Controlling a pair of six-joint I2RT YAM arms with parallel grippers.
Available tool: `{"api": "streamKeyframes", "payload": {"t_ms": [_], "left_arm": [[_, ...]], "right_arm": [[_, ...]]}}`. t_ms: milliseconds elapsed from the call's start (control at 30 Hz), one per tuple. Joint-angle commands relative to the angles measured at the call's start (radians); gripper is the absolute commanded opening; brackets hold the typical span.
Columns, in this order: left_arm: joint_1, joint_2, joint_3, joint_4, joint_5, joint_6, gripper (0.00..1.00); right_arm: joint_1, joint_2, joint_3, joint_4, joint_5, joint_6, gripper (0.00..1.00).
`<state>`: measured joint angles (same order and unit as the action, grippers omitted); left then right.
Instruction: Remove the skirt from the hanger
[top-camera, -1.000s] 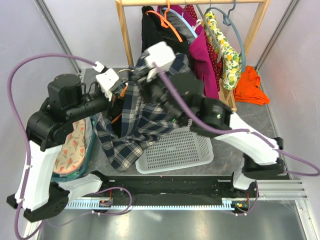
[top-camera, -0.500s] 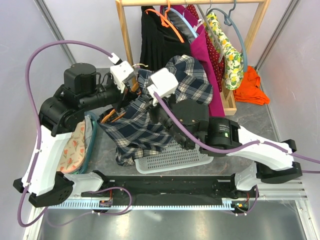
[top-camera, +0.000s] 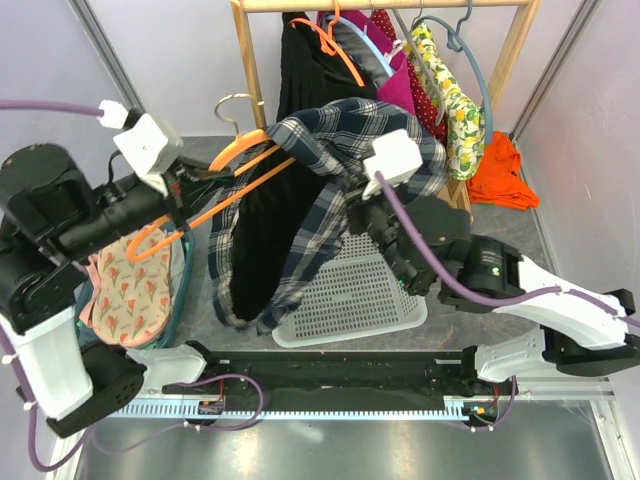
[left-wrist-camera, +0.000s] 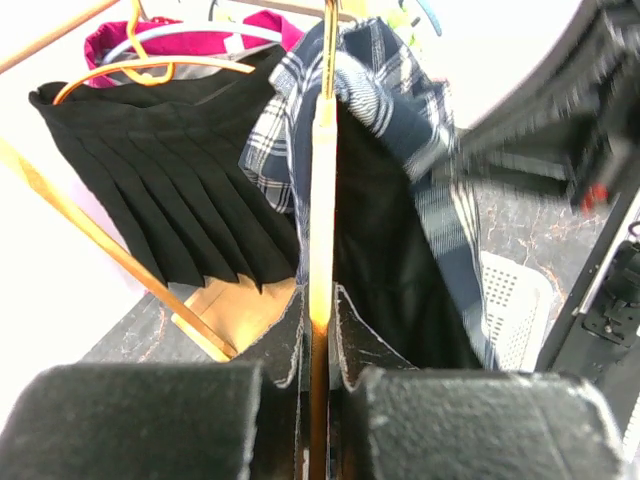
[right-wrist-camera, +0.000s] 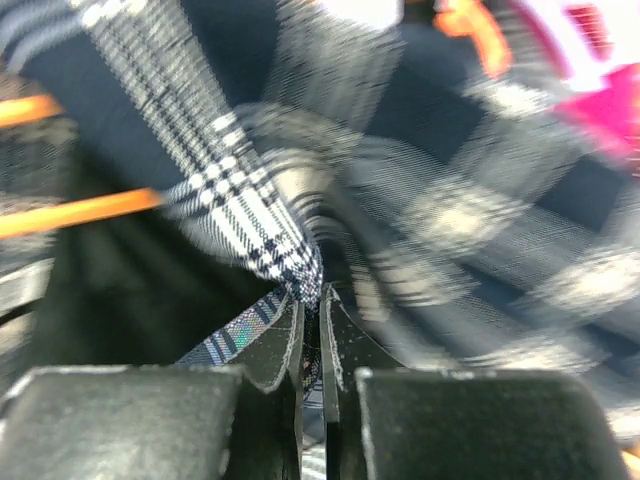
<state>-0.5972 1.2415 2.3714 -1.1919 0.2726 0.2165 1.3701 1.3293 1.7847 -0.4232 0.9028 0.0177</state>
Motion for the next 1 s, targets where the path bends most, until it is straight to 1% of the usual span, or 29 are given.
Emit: {"api": "streamKeyframes", "payload": {"t_ms": [0, 33, 100, 200, 267, 367, 400, 433, 500, 567, 667, 700, 767, 833, 867, 967], "left_arm": [[0.007, -0.151, -0.096, 0.129, 0.035, -0.023, 0.02], [0.007, -0.169, -0.163, 0.076, 0.057, -0.005, 0.02], [0.007, -0.214, -0.246, 0.014, 0.101, 0.033, 0.02], [0.007, -0.252, -0.285, -0.075, 0.141, 0.075, 0.02], [0.007, -0.266, -0.278, -0.087, 0.151, 0.089, 0.02], [0.007, -0.251, -0.184, -0.075, 0.142, 0.069, 0.02], [0.007, -0.234, -0.114, -0.069, 0.132, 0.061, 0.02], [0.007, -0.226, -0.083, -0.060, 0.123, 0.040, 0.02], [0.007, -0.228, -0.055, -0.005, 0.076, 0.017, 0.02], [0.007, -0.246, -0.076, 0.026, 0.036, -0.008, 0.02], [0.007, -0.289, -0.162, 0.055, -0.025, -0.014, 0.02], [0.007, -0.300, -0.213, 0.070, -0.057, -0.016, 0.02], [0.008, -0.327, -0.265, 0.092, -0.117, -0.040, 0.02], [0.011, -0.339, -0.345, 0.142, -0.266, -0.060, 0.02], [0.013, -0.346, -0.404, 0.165, -0.403, -0.068, 0.02], [0.016, -0.330, -0.497, 0.221, -0.548, -0.068, 0.02]], "right_arm": [[-0.034, -0.077, 0.094, -0.031, 0.220, -0.109, 0.00], [-0.035, -0.096, 0.116, 0.013, 0.232, -0.183, 0.00], [-0.034, -0.114, 0.172, 0.099, 0.239, -0.243, 0.00], [-0.034, -0.142, 0.214, 0.176, 0.235, -0.323, 0.00], [-0.034, -0.147, 0.220, 0.199, 0.242, -0.360, 0.00], [-0.036, -0.131, 0.228, 0.230, 0.263, -0.403, 0.00], [-0.034, -0.127, 0.234, 0.238, 0.263, -0.403, 0.00], [-0.035, -0.128, 0.239, 0.236, 0.246, -0.400, 0.00], [-0.036, -0.134, 0.236, 0.225, 0.217, -0.363, 0.00], [-0.036, -0.128, 0.231, 0.209, 0.205, -0.343, 0.00], [-0.034, -0.107, 0.222, 0.178, 0.194, -0.322, 0.00], [-0.035, -0.096, 0.222, 0.169, 0.189, -0.309, 0.00], [-0.036, -0.085, 0.228, 0.164, 0.171, -0.297, 0.00], [-0.034, -0.062, 0.237, 0.152, 0.137, -0.270, 0.00], [-0.034, -0.052, 0.251, 0.141, 0.124, -0.257, 0.00], [-0.032, -0.001, 0.288, 0.098, 0.048, -0.199, 0.00]]}}
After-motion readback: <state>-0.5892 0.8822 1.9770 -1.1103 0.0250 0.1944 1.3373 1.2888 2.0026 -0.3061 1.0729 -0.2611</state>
